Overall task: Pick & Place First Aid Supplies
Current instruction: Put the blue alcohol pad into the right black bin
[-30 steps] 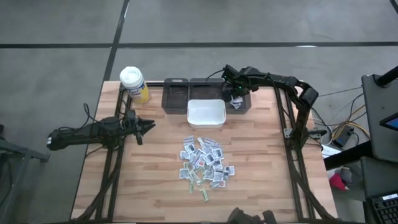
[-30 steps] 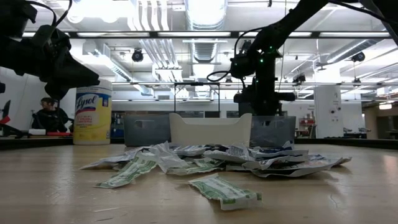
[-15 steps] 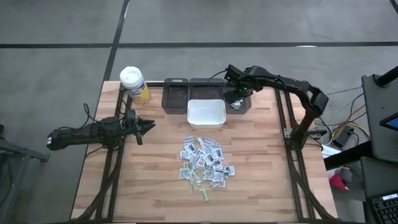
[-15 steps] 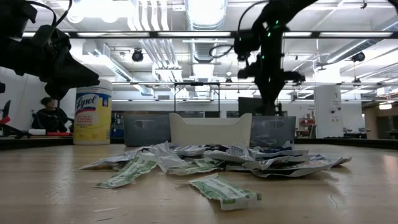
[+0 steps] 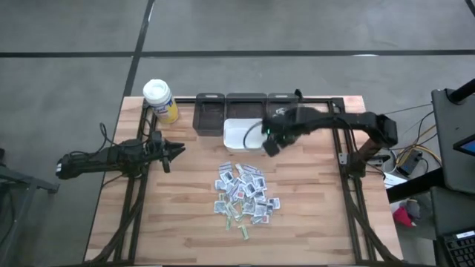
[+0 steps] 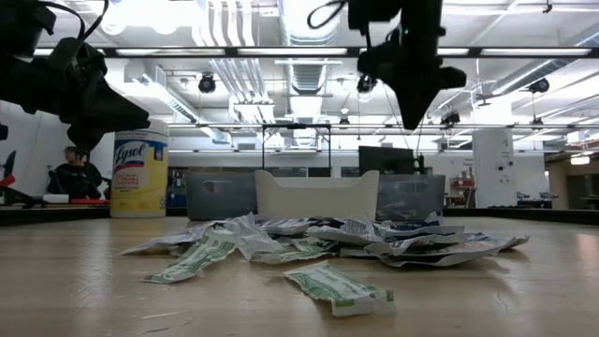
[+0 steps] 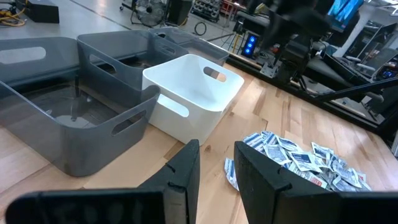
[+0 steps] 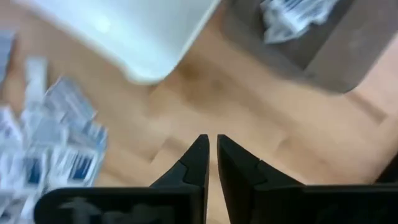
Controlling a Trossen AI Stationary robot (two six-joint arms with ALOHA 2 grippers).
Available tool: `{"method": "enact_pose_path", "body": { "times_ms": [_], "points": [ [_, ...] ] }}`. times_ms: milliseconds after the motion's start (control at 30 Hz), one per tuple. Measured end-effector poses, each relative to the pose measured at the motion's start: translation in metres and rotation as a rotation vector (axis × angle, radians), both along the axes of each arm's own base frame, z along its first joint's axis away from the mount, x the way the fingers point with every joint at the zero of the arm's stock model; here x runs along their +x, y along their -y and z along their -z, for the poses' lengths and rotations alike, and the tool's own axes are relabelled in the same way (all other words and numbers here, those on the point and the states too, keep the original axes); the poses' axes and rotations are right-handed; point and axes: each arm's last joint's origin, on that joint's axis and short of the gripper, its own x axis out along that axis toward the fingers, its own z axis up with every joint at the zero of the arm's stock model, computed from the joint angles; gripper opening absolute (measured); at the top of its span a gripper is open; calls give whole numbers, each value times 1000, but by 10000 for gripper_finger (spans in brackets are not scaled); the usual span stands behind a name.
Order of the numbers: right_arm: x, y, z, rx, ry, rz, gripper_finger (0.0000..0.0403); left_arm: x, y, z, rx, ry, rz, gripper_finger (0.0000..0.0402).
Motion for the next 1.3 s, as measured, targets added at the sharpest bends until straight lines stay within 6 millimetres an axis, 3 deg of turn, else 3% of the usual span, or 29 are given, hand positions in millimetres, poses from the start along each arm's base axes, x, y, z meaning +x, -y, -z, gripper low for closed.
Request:
{"method": "enact_pose_path", "body": {
  "times_ms": [400,667,900,1300],
  "points": [
    [-5,-92,16,60,-14,44,28,0,0,0,0,0,0,94],
    [-12,-137,36,164,40,120,28,0,0,0,0,0,0,94],
    [-17,-152,56,247,47,151,29,0,0,0,0,0,0,94],
    [-21,-156,97,379,91,203,29,0,0,0,0,0,0,94]
  ]
}}
